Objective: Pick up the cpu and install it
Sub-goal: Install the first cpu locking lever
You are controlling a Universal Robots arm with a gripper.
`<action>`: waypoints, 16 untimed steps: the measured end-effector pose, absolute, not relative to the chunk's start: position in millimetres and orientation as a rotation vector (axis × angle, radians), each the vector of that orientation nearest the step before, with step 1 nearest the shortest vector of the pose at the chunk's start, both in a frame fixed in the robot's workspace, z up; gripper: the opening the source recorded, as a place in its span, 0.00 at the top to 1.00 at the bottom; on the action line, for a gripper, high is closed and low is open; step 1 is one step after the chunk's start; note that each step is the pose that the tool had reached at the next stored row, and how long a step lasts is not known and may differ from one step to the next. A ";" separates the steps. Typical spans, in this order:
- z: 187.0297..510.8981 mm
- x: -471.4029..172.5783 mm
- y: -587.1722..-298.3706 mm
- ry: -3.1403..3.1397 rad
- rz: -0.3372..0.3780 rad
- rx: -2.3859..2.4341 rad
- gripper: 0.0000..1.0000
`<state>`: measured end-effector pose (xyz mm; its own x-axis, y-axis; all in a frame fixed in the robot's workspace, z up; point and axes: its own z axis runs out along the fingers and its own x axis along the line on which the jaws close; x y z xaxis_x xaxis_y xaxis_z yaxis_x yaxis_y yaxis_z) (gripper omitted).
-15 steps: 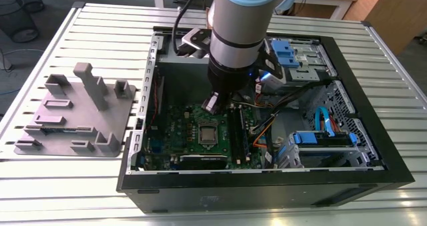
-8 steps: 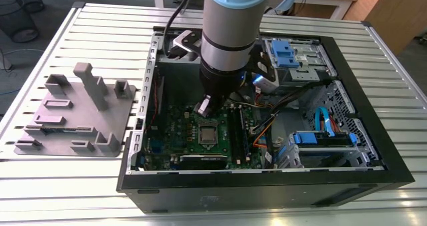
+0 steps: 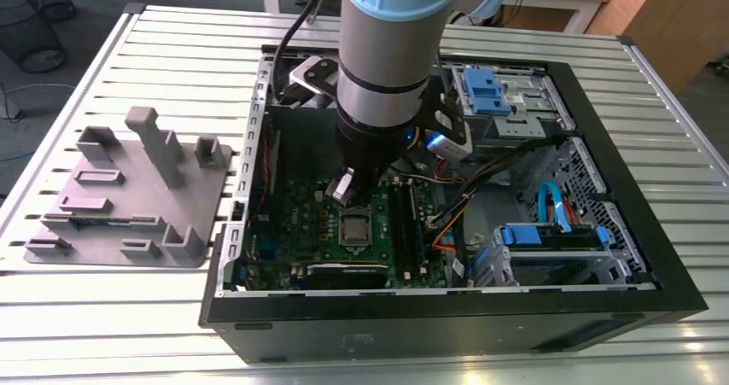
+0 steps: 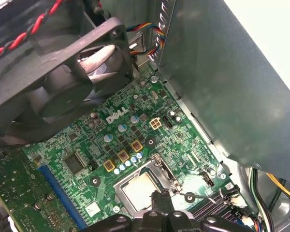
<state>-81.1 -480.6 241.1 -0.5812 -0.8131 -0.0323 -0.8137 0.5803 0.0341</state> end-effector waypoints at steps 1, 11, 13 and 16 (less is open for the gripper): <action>241.5 -81.2 -480.6 2.781 0.071 -1.431 0.89; 244.6 -81.2 -480.6 2.781 0.071 -1.431 0.89; 244.6 -81.2 -480.6 2.781 0.071 -1.431 0.89; 244.8 -81.2 -480.6 2.781 0.071 -1.431 0.89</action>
<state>-81.2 -480.6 244.8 -0.5812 -0.8131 -0.0323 -0.8137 0.5803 0.0341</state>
